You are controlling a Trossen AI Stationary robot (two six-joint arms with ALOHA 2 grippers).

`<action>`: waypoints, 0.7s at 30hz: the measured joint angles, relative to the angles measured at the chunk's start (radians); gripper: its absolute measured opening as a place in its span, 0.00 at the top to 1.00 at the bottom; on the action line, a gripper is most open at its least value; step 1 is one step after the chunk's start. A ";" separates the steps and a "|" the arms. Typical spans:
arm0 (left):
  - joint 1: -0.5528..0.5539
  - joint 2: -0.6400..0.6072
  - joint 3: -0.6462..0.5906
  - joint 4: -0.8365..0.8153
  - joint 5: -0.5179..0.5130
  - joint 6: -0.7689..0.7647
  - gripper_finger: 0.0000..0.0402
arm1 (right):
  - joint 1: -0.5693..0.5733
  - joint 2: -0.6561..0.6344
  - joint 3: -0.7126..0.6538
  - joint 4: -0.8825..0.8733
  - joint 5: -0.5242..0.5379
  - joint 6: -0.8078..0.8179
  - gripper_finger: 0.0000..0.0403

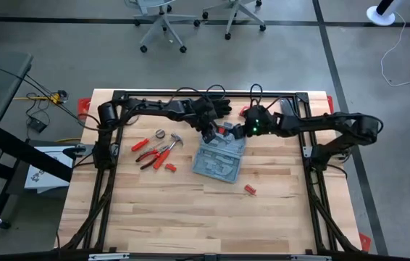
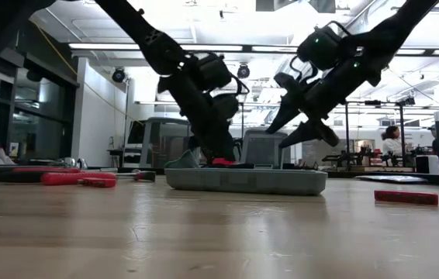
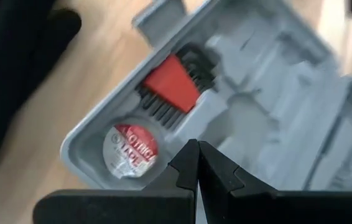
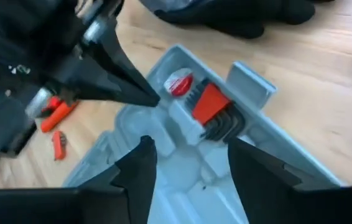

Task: Prefit tool cases
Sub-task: Remove the set of hex keys from the tool case

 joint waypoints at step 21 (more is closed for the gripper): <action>-0.051 0.095 0.003 0.063 0.006 -0.026 1.00 | -0.026 0.181 0.002 0.061 -0.042 0.023 0.51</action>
